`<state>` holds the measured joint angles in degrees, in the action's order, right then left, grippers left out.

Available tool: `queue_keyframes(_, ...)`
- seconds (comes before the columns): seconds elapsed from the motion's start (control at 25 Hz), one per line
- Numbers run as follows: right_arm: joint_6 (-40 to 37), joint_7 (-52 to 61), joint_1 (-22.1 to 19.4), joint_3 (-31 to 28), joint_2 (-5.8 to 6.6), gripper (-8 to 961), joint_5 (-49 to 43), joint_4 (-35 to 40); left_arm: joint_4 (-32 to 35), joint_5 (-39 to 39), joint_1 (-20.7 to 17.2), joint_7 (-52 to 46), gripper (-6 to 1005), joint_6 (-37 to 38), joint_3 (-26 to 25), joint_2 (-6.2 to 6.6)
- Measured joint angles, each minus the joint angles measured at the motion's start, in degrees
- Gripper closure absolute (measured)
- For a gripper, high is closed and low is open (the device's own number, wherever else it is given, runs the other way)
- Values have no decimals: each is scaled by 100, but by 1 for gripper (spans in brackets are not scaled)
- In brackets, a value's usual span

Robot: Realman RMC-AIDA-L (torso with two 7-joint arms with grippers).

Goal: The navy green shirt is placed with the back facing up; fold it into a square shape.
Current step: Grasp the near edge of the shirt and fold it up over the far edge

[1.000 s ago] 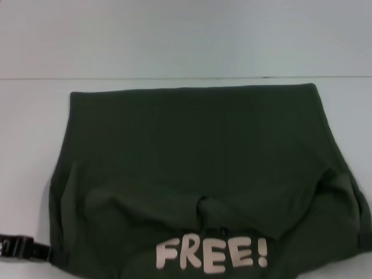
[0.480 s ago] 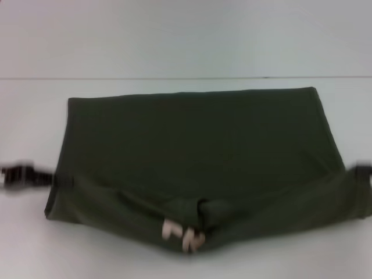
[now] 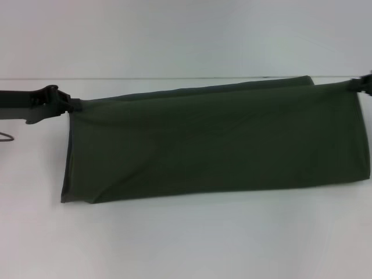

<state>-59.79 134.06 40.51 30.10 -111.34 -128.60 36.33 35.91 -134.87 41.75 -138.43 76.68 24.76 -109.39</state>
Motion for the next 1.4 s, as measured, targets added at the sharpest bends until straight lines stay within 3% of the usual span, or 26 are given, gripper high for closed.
queue_keyframes(0.16, 914, -13, 143, 475, -202, 821, -15, -123, 5, 51, 29, 2, 983, -483, 52, -148)
queue_keyframes(0.28, 1150, 16, 188, 592, -261, 817, 15, -103, 73, 151, 29, -15, 983, -604, 31, -180)
queue_keyframes(0.6, 1832, -20, 505, 698, -258, 806, 25, -229, 51, 318, 91, -154, 982, -1161, 90, -166)
queue_keyframes(0.92, 3068, -40, 814, 1434, -390, 796, 4, -655, -4, 283, 147, -181, 983, -1827, 380, -344)
queue_keyframes(1.0, 3171, -41, 872, 1499, -415, 793, 3, -665, 10, 280, 151, -183, 982, -1950, 396, -397)
queue_keyframes(1.4, 3228, -79, 987, 1655, -447, 779, 0, -670, 63, 276, 106, -239, 982, -2109, 398, -418)
